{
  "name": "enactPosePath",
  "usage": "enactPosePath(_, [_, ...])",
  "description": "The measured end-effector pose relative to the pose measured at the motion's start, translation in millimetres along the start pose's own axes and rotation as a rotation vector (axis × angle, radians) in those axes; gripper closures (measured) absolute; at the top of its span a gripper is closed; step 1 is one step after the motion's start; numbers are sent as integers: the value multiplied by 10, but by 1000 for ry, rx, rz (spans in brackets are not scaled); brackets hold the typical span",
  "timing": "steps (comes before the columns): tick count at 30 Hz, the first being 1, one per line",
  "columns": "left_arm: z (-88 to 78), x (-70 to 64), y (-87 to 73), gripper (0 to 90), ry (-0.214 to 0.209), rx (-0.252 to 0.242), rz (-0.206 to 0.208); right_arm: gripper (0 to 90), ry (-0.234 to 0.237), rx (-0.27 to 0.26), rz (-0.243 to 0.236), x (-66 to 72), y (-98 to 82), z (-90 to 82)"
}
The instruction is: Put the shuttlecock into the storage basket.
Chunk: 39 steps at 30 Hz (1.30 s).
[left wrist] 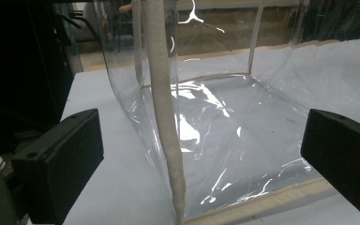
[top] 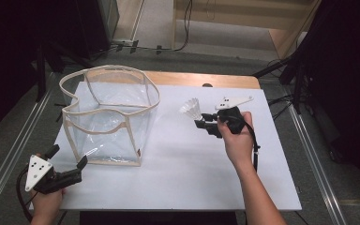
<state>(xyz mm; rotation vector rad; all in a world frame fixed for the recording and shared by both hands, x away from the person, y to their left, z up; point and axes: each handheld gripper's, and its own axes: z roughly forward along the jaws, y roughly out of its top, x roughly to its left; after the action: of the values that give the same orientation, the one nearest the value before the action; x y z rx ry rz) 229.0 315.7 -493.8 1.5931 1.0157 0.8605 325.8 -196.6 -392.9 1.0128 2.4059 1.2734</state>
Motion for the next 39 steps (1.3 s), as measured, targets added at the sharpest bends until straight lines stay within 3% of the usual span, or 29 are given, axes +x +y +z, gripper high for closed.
enactPosePath(9, [-1,2,0,0,0,1,-1,616,10,-54,3,10,101,-22])
enactPosePath(39, [-2,8,2,0,-10,2,-2,615,46,-128,-39,127,456,-12])
